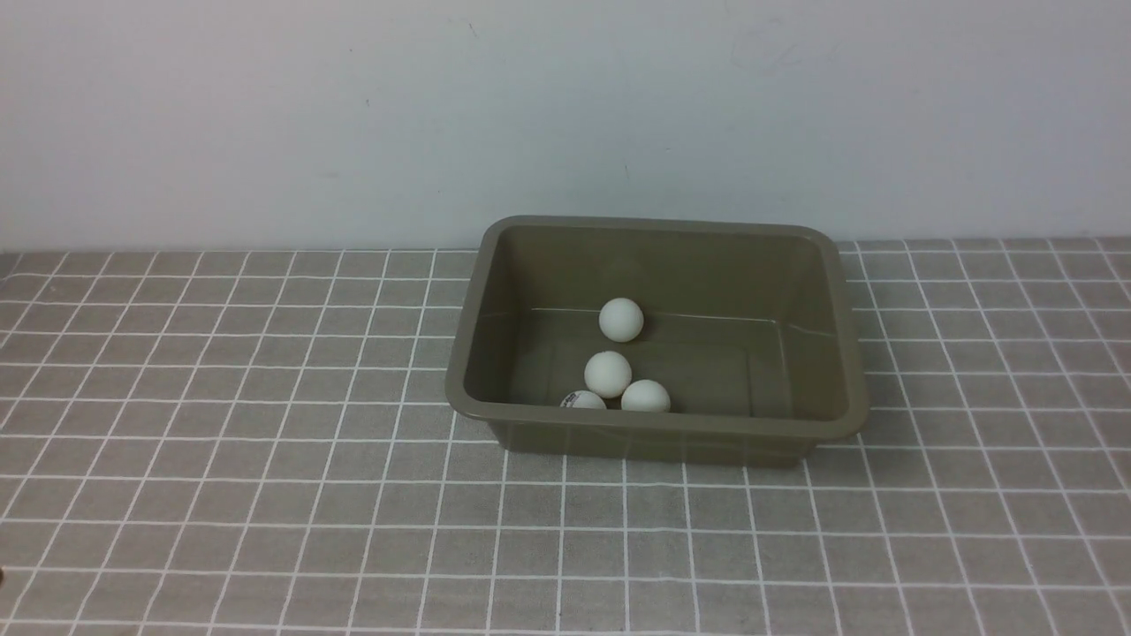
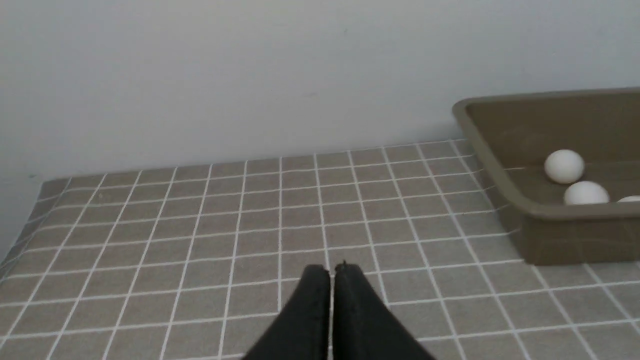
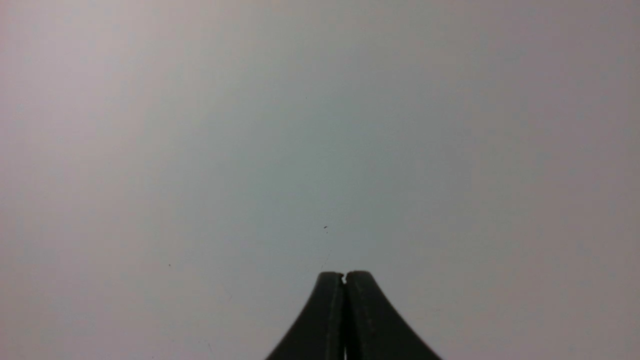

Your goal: Put the table tennis balls into the box on the grey coffee tablecloth.

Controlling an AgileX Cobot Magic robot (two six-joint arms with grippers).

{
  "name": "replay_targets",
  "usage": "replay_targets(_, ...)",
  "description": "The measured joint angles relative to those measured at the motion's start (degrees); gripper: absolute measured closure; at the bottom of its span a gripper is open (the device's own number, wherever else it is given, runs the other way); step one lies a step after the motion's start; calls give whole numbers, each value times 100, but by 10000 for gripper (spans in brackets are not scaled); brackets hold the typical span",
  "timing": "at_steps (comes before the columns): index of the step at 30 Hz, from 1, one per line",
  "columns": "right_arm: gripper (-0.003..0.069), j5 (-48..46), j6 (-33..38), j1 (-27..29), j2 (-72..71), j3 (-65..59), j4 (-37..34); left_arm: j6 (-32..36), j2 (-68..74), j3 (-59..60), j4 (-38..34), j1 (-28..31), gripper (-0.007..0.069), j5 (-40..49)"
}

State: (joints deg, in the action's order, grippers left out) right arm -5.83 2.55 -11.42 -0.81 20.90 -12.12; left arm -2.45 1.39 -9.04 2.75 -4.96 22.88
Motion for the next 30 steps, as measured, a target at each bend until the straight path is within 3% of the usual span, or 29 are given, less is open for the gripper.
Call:
replay_targets(7, 672, -1, 0, 0, 0, 0, 0, 703, -200, 1055, -574, 469, 629, -331)
replay_targets(30, 672, -6, 0, 0, 0, 0, 0, 751, -200, 1061, -630, 474, 629, -168)
